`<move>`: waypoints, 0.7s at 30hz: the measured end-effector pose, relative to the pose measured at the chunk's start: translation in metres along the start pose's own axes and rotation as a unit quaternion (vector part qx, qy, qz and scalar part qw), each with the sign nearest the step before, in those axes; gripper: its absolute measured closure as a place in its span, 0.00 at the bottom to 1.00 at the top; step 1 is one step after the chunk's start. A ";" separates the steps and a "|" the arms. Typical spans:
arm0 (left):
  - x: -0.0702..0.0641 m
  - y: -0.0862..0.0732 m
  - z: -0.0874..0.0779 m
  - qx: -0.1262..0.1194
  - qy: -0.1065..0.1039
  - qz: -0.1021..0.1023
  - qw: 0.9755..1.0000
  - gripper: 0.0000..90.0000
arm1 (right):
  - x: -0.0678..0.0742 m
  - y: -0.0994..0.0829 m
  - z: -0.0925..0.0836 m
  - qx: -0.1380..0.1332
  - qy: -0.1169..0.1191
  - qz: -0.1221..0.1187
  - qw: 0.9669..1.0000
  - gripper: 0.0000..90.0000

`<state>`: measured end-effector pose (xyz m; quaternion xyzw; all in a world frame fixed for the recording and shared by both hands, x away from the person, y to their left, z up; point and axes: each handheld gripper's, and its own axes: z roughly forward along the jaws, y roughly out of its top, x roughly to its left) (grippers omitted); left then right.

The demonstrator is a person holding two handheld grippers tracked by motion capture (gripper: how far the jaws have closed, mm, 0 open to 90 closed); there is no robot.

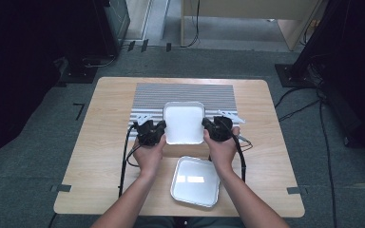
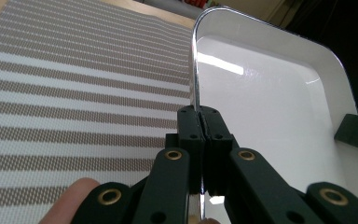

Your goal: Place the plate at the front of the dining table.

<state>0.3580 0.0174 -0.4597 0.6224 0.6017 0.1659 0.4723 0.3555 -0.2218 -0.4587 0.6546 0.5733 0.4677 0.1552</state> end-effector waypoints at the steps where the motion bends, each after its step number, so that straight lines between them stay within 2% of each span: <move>1: 0.000 0.002 0.002 0.000 0.003 0.001 1.000 0.99 | 0.000 0.002 0.003 0.004 0.000 0.007 1.000 1.00; 4: 0.004 0.009 0.010 0.004 0.008 0.000 1.000 0.99 | 0.001 0.006 0.013 0.010 -0.005 0.013 1.000 1.00; 6: 0.010 0.015 0.018 0.008 0.005 -0.014 1.000 0.99 | 0.003 0.012 0.021 0.012 -0.006 0.010 1.000 1.00; 9: 0.013 0.017 0.026 0.014 0.006 -0.014 1.000 0.99 | 0.004 0.017 0.028 0.018 -0.013 0.003 1.000 1.00; 10: 0.016 0.019 0.033 0.020 0.008 -0.017 1.000 0.99 | 0.003 0.019 0.035 0.024 -0.014 0.003 1.000 1.00; 12: 0.018 0.021 0.037 0.025 0.010 -0.017 0.999 0.99 | 0.002 0.020 0.039 0.028 -0.015 0.005 0.999 1.00; 13: 0.019 0.022 0.040 0.026 0.011 -0.018 0.999 0.99 | -0.002 0.021 0.048 0.036 -0.013 0.010 0.999 1.00; 14: 0.020 0.024 0.044 0.029 0.012 -0.018 0.999 0.99 | -0.002 0.021 0.048 0.036 -0.013 0.010 0.999 1.00; 17: 0.021 0.028 0.054 0.033 0.022 -0.014 0.999 0.99 | -0.008 0.025 0.061 0.039 -0.008 0.013 0.999 1.00; 18: 0.022 0.030 0.058 0.032 0.030 -0.012 0.999 0.99 | -0.009 0.027 0.070 0.040 -0.005 0.013 0.999 1.00; 19: 0.022 0.031 0.061 0.032 0.034 -0.011 0.999 0.99 | -0.009 0.027 0.070 0.040 -0.005 0.013 0.999 1.00; 21: 0.027 0.034 0.070 0.037 0.035 -0.021 0.999 0.99 | -0.010 0.031 0.080 0.049 -0.008 0.023 0.999 1.00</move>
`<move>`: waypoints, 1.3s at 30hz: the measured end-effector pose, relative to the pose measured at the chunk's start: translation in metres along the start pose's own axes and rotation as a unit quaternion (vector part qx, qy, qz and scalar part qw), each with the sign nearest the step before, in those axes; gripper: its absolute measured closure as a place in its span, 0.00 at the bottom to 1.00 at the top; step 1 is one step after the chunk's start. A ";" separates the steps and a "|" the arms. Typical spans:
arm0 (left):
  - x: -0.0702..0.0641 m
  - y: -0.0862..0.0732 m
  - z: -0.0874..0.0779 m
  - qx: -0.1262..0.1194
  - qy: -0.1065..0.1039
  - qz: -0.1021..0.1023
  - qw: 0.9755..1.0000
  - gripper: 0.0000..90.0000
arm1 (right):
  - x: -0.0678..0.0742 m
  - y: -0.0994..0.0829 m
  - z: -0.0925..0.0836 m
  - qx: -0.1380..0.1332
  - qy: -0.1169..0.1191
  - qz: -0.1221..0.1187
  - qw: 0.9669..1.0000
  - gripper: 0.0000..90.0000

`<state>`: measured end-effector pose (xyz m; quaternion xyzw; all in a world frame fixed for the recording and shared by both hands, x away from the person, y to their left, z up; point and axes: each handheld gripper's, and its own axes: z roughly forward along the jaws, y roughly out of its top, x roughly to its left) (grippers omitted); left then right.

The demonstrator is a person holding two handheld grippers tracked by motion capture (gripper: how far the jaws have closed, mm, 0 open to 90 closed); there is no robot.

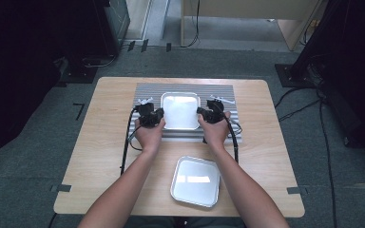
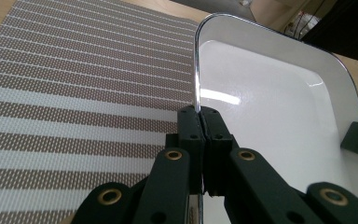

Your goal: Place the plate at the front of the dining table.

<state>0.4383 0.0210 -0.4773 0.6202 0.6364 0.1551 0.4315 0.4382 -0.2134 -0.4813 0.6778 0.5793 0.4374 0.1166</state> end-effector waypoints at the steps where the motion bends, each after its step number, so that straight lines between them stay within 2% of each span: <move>1: 0.002 0.002 0.004 0.005 -0.003 -0.005 1.000 0.99 | 0.000 0.002 0.003 0.001 -0.003 -0.002 1.000 1.00; 3: 0.006 0.006 0.011 0.011 -0.007 -0.010 1.000 0.99 | 0.002 0.008 0.011 0.004 -0.010 -0.016 1.000 1.00; 7: 0.005 0.009 0.021 0.017 0.002 -0.004 1.000 0.99 | 0.000 0.016 0.020 0.014 -0.015 -0.020 1.000 1.00; 15: 0.011 0.013 0.043 0.055 -0.005 -0.026 0.998 0.99 | -0.008 0.020 0.035 0.031 -0.027 -0.015 0.999 1.00; 17: 0.012 0.013 0.048 0.064 -0.004 -0.041 0.997 0.99 | -0.011 0.021 0.039 0.035 -0.028 -0.015 0.999 1.00; 18: 0.013 0.012 0.049 0.066 0.002 -0.042 0.997 0.99 | -0.012 0.021 0.041 0.039 -0.025 -0.020 0.999 0.99; 19: 0.012 0.011 0.051 0.067 0.006 -0.043 0.997 0.99 | -0.014 0.023 0.046 0.051 -0.023 -0.041 0.998 0.99; 20: 0.012 0.011 0.052 0.067 0.007 -0.044 0.997 0.99 | -0.014 0.023 0.046 0.051 -0.023 -0.041 0.998 0.99; 21: 0.013 0.010 0.053 0.069 0.007 -0.046 0.997 0.99 | -0.016 0.024 0.050 0.063 -0.024 -0.041 0.997 0.98; 23: 0.014 0.012 0.055 0.073 0.003 -0.051 0.996 0.99 | -0.017 0.024 0.052 0.063 -0.022 -0.039 0.997 0.98; 26: 0.012 0.015 0.057 0.075 0.002 -0.036 0.996 0.99 | -0.021 0.023 0.054 0.062 -0.021 -0.031 0.997 0.98; 28: 0.011 0.017 0.058 0.077 -0.001 -0.037 0.996 0.99 | -0.022 0.024 0.054 0.059 -0.019 -0.026 0.998 0.98; 32: 0.009 0.016 0.061 0.077 -0.005 -0.043 0.996 0.99 | -0.024 0.027 0.053 0.052 -0.026 -0.033 0.998 0.98; 37: 0.007 0.018 0.064 0.082 0.004 -0.033 0.996 0.99 | -0.028 0.028 0.055 0.058 -0.020 -0.041 0.997 0.97; 39: 0.007 0.018 0.064 0.084 0.005 -0.035 0.996 0.99 | -0.028 0.027 0.056 0.059 -0.017 -0.045 0.997 0.96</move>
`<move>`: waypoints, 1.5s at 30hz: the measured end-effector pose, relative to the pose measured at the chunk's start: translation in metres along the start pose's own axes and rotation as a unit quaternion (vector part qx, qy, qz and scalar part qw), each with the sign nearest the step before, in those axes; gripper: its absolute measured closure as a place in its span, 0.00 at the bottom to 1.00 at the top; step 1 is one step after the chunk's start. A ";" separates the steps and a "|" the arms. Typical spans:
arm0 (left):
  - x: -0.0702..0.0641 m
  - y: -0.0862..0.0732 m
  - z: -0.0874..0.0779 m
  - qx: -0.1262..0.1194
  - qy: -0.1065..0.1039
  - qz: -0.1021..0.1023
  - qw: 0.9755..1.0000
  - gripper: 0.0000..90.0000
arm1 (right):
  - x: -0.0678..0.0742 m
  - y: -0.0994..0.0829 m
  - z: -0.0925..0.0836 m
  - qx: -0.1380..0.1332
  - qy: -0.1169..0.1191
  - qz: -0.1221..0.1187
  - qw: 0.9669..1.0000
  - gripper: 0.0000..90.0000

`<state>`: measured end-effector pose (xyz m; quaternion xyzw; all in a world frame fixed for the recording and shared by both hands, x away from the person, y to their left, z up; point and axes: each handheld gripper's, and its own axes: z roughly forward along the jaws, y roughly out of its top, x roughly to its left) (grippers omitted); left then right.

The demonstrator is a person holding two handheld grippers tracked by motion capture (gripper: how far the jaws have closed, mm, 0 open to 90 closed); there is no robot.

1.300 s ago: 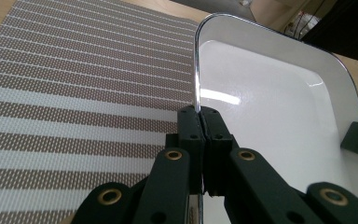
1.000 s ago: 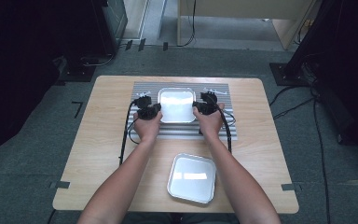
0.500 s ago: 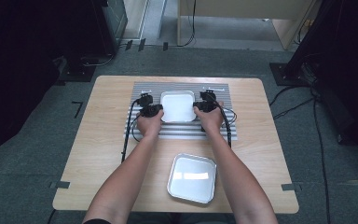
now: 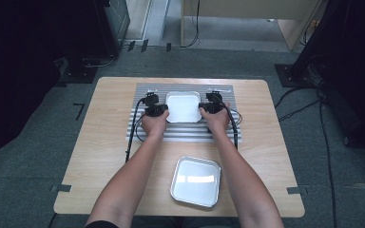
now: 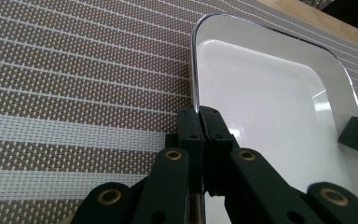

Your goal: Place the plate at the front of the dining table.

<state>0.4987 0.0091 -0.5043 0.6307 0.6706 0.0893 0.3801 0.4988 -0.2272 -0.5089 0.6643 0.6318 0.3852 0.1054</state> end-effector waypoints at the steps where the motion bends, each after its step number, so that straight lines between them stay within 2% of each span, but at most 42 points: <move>1: 0.000 0.000 0.001 0.000 0.000 -0.001 1.000 0.99 | 0.000 0.000 0.000 0.001 0.000 -0.004 1.000 0.96; 4: -0.001 -0.001 0.001 0.001 0.006 0.004 1.000 0.98 | -0.001 -0.002 0.002 -0.004 0.001 -0.006 1.000 0.96; 8: -0.001 -0.002 0.001 0.002 0.010 0.008 1.000 0.96 | 0.000 -0.004 0.002 -0.010 0.001 -0.022 1.000 0.95; 12: 0.000 -0.003 0.000 0.002 0.007 0.008 1.000 0.93 | -0.003 -0.005 0.003 -0.010 0.013 -0.026 1.000 0.94; 14: -0.001 -0.003 -0.001 -0.001 0.012 0.009 1.000 0.86 | -0.004 -0.005 0.003 -0.011 0.019 -0.027 0.999 0.91; 15: -0.002 -0.003 -0.002 -0.005 0.015 0.011 1.000 0.80 | -0.005 -0.005 0.002 -0.013 0.022 -0.027 0.999 0.85; 16: -0.002 -0.002 -0.004 -0.011 0.020 0.016 1.000 0.67 | -0.006 -0.004 0.000 -0.021 0.029 -0.024 0.999 0.76; 17: -0.003 -0.001 -0.005 -0.013 0.025 0.018 0.999 0.67 | -0.006 -0.004 0.000 -0.021 0.029 -0.024 0.999 0.76; 19: -0.002 0.001 -0.008 -0.017 0.027 0.015 0.999 0.56 | -0.008 -0.002 -0.003 -0.023 0.032 -0.021 0.999 0.72; 21: 0.001 0.003 -0.011 -0.016 0.020 0.008 1.000 0.46 | -0.009 -0.001 -0.007 -0.028 0.014 -0.033 0.999 0.71; 22: 0.002 0.004 -0.012 -0.019 0.015 0.005 1.000 0.41 | -0.009 0.000 -0.008 -0.028 0.013 -0.034 0.999 0.70; 26: 0.006 0.004 -0.021 -0.032 -0.001 0.003 0.999 0.32 | -0.011 0.002 -0.017 -0.052 0.028 -0.031 0.998 0.60; 27: 0.007 0.004 -0.022 -0.035 -0.006 0.003 0.999 0.29 | -0.012 0.002 -0.019 -0.054 0.029 -0.035 0.997 0.60; 28: 0.007 0.003 -0.025 -0.040 -0.015 0.010 0.999 0.27 | -0.012 0.002 -0.021 -0.057 0.022 -0.037 0.997 0.59; 30: 0.005 0.002 -0.028 -0.046 -0.015 0.026 0.998 0.18 | -0.013 -0.001 -0.025 -0.065 0.001 -0.043 0.997 0.52; 33: 0.002 0.003 -0.037 -0.058 -0.023 0.043 0.997 0.15 | -0.014 -0.004 -0.029 -0.069 -0.001 -0.054 0.996 0.44; 36: 0.002 0.004 -0.044 -0.057 -0.033 0.050 0.997 0.15 | -0.015 -0.006 -0.034 -0.069 -0.004 -0.056 0.996 0.36; 38: 0.002 0.003 -0.049 -0.060 -0.038 0.049 0.996 0.15 | -0.017 -0.005 -0.037 -0.064 -0.012 -0.048 0.997 0.36; 40: 0.003 0.001 -0.054 -0.065 -0.044 0.054 0.996 0.15 | -0.019 -0.004 -0.040 -0.054 -0.030 -0.034 0.998 0.36; 42: 0.004 -0.001 -0.058 -0.065 -0.046 0.056 0.995 0.15 | -0.022 -0.002 -0.043 -0.044 -0.029 -0.015 0.998 0.35; 45: 0.008 -0.006 -0.062 -0.066 -0.046 0.059 0.995 0.15 | -0.027 -0.005 -0.049 -0.040 -0.028 -0.018 0.999 0.33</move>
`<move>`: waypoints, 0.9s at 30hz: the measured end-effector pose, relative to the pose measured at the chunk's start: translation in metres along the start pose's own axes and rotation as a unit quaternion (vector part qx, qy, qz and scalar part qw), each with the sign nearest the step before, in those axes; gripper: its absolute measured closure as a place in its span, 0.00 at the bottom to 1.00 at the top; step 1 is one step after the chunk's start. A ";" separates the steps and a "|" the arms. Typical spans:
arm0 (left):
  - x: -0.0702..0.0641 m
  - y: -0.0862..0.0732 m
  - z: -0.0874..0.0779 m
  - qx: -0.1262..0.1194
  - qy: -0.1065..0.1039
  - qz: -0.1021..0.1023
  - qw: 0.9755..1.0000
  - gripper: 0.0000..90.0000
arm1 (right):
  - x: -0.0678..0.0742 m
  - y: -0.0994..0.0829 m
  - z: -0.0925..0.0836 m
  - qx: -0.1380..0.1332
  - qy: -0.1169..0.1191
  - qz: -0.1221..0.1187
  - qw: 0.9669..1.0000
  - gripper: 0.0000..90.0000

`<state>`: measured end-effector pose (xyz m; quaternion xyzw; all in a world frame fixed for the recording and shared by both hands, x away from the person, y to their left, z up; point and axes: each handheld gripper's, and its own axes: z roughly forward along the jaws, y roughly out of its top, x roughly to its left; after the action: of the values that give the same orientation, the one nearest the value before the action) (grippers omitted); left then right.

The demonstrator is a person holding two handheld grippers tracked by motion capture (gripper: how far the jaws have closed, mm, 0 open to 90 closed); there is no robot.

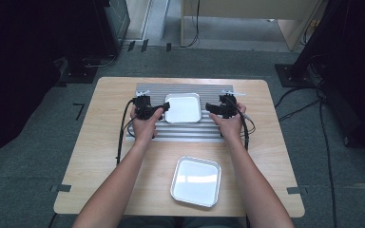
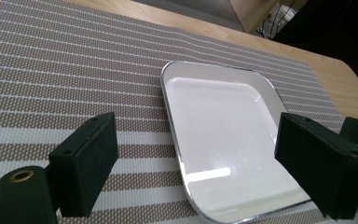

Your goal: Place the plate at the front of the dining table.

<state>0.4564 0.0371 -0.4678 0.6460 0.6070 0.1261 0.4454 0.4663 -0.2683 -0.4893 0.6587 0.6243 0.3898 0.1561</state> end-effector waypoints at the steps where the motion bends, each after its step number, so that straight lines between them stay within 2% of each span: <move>1: 0.000 -0.001 -0.001 0.000 0.000 0.001 1.000 0.15 | -0.001 -0.001 -0.001 -0.001 -0.002 -0.003 1.000 0.33; 4: 0.000 -0.007 -0.005 0.008 0.009 0.010 1.000 0.15 | -0.004 -0.005 -0.007 -0.004 -0.006 -0.006 1.000 0.37; 7: -0.003 -0.012 -0.009 0.012 0.007 0.022 1.000 0.15 | -0.004 -0.009 -0.016 -0.014 0.021 -0.035 0.999 0.29; 9: -0.004 -0.016 -0.012 0.016 0.002 0.025 1.000 0.15 | -0.002 -0.011 -0.020 -0.013 0.004 -0.055 0.998 0.28; 10: -0.004 -0.018 -0.014 0.018 0.002 0.029 0.999 0.15 | -0.001 -0.012 -0.022 -0.012 0.003 -0.062 0.998 0.24; 12: -0.003 -0.022 -0.016 0.019 0.004 0.034 0.999 0.15 | -0.001 -0.014 -0.026 -0.013 0.009 -0.076 0.997 0.20; 14: -0.003 -0.026 -0.018 0.025 0.006 0.041 0.999 0.15 | 0.000 -0.015 -0.030 -0.014 0.015 -0.080 0.997 0.18; 17: -0.001 -0.031 -0.024 0.028 0.005 0.046 0.999 0.15 | 0.001 -0.018 -0.036 -0.014 0.011 -0.096 0.995 0.17; 20: 0.002 -0.033 -0.032 0.026 0.002 0.048 0.998 0.15 | 0.002 -0.021 -0.044 -0.015 0.013 -0.099 0.995 0.16; 22: 0.002 -0.036 -0.038 0.024 0.012 0.066 0.997 0.15 | 0.001 -0.024 -0.049 -0.016 0.014 -0.098 0.995 0.15; 23: 0.001 -0.037 -0.041 0.025 0.017 0.075 0.997 0.15 | 0.001 -0.026 -0.051 -0.019 0.011 -0.099 0.995 0.15; 27: 0.000 -0.045 -0.053 0.025 0.019 0.099 0.995 0.15 | 0.002 -0.035 -0.058 -0.045 -0.016 -0.099 0.994 0.15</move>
<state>0.3889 0.0534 -0.4709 0.7116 0.5509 0.1664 0.4031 0.4006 -0.2768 -0.4751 0.5919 0.6656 0.3899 0.2336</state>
